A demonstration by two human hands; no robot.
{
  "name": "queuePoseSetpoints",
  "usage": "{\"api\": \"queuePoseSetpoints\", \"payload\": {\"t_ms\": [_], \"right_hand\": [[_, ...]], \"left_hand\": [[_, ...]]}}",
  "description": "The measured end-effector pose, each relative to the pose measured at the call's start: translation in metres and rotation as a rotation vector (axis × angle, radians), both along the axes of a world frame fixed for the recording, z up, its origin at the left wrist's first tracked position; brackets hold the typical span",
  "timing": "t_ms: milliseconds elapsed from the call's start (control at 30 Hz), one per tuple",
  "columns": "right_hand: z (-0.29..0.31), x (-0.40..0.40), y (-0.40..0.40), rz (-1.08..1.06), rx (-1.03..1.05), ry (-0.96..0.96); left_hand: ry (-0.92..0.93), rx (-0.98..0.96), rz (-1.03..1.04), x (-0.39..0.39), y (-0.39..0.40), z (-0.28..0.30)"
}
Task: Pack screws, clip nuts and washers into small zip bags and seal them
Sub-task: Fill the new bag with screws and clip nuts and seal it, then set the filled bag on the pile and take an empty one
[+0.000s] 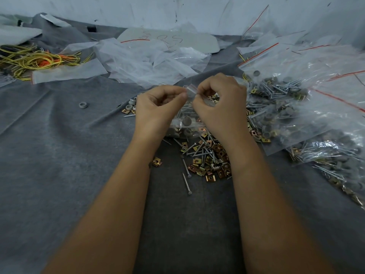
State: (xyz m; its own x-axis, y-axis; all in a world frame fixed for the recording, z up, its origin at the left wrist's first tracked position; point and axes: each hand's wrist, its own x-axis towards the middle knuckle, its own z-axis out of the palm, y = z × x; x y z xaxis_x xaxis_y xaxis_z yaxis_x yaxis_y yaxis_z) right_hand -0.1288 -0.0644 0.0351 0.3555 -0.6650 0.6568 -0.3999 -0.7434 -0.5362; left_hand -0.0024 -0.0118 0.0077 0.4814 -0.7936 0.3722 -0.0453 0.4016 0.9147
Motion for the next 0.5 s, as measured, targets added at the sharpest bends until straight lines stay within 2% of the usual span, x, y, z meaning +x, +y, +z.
{"api": "queuePoseSetpoints", "payload": {"t_ms": [500], "right_hand": [[-0.0019,0.0011,-0.0005,0.015,0.031,-0.063]], "left_hand": [[-0.093,0.024,-0.007,-0.0016,-0.0019,-0.0032]]}}
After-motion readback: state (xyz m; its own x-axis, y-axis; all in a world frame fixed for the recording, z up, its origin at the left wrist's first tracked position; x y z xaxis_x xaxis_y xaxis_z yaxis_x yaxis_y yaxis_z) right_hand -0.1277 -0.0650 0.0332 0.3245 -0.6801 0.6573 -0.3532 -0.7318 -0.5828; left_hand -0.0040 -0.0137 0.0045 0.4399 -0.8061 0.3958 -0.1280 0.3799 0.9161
